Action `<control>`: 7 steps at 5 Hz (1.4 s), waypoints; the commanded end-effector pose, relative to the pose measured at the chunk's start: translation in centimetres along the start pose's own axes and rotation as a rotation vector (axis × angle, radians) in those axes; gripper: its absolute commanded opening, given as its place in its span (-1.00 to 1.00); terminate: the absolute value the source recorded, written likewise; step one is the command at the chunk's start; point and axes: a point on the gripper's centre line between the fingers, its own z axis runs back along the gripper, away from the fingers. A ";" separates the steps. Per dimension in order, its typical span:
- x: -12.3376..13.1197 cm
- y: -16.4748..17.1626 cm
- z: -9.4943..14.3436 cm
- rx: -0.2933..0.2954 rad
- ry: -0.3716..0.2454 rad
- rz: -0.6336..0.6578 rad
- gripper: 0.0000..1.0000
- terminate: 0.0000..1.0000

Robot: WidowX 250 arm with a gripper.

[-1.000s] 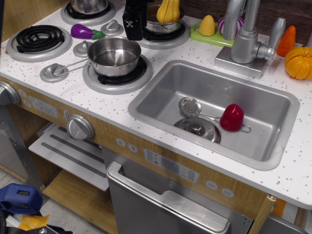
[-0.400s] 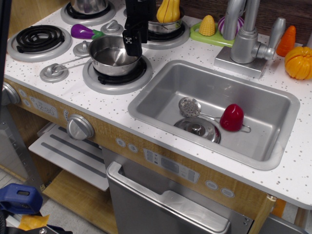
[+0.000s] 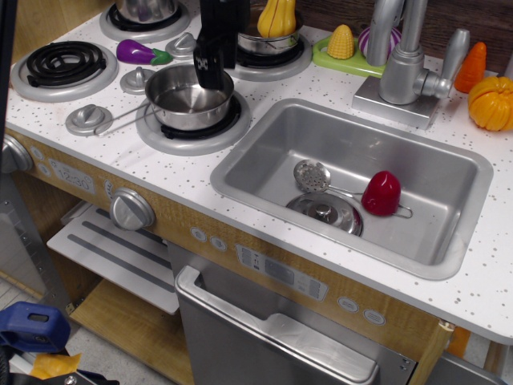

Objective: Pick up pan from stove

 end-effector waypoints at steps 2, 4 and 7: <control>-1.1 1.4 1.3 0.053 -0.021 -0.030 1.00 -1.00; -1.3 1.6 -0.3 0.055 -0.061 -0.031 1.00 -1.00; -0.8 1.5 0.5 0.074 -0.058 -0.039 -1.00 -1.00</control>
